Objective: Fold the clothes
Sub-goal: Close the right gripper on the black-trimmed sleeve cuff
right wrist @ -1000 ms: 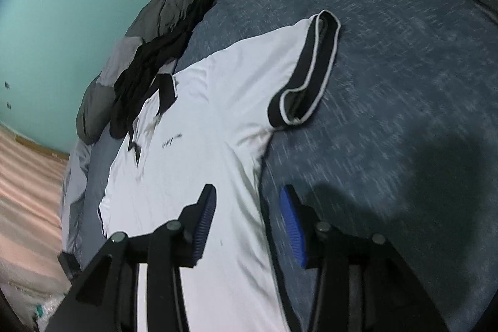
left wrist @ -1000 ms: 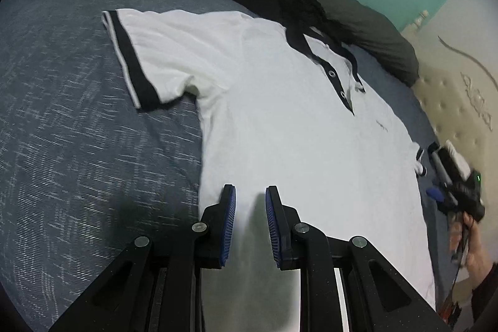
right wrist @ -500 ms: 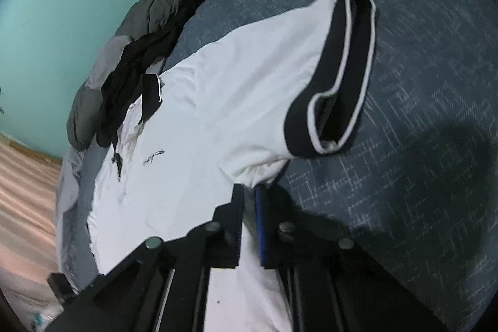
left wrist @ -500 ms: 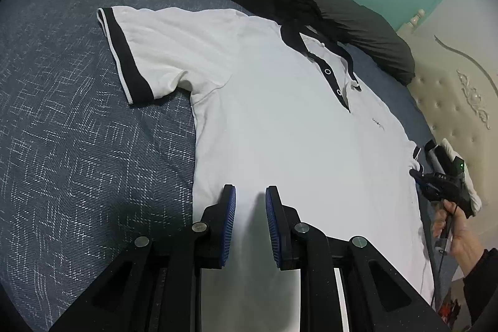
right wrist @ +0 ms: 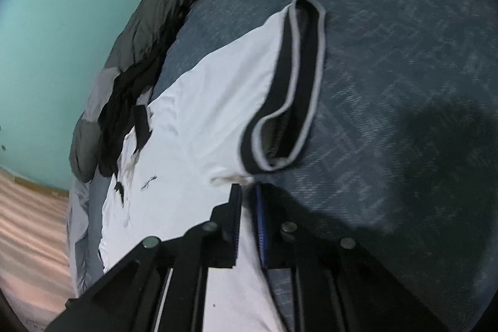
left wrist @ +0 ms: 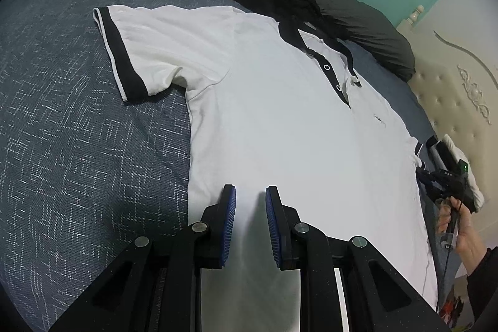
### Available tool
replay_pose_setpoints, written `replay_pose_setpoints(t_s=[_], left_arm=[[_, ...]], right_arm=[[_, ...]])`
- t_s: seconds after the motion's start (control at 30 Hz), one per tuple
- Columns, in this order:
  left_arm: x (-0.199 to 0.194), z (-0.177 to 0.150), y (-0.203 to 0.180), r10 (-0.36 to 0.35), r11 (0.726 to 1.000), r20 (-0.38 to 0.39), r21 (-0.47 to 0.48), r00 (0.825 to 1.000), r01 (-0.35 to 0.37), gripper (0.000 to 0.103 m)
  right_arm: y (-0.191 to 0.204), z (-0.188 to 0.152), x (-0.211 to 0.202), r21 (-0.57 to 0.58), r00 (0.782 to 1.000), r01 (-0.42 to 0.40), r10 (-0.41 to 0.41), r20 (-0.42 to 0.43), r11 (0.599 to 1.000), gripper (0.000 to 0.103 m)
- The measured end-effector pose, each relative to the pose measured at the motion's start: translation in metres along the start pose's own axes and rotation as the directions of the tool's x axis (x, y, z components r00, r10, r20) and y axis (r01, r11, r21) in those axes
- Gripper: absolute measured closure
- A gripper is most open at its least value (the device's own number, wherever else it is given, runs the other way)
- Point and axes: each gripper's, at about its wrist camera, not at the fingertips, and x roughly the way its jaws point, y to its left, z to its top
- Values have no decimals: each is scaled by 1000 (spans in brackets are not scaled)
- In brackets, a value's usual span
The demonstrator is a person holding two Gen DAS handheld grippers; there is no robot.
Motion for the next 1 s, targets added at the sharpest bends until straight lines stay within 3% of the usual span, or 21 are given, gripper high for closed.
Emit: replay_pose_setpoints(t_s=[0.03,0.1,0.17,0.37,0.73,0.9,1.0], left_arm=[[0,0,0,1,1000,1,0,1000,-1,81],[0,0,0,1,1000,1,-1,1000,-1,81],[1,0,0,0,1000,1,-3,1000,0,81],[-3,1,1,14,1000,17,-7,1000,-14,81],[-8,1,14,43,998,36,-44,998,-42,81],[-3,0,14,52,998,24,-36,998,-52,81],[-3,0,15,48,998,22,-40,999,-47,81]], right_arm=[[-2,1,-3,5,1000,2,-2,6,1000,92],[-5,5,-10,13,1000,5,-6,28,1000,73],[-9,10,-20,21,998,7,-8,60,1000,67],[-16,17,-31,49,995,16,-21,95,999,64],[-13,19,-34,-5,986,45,-44,160,999,61],[-12,39,-42,-18,976,85,-80,205,996,47],[-10,52,-37,-20,976,100,-95,195,995,46]])
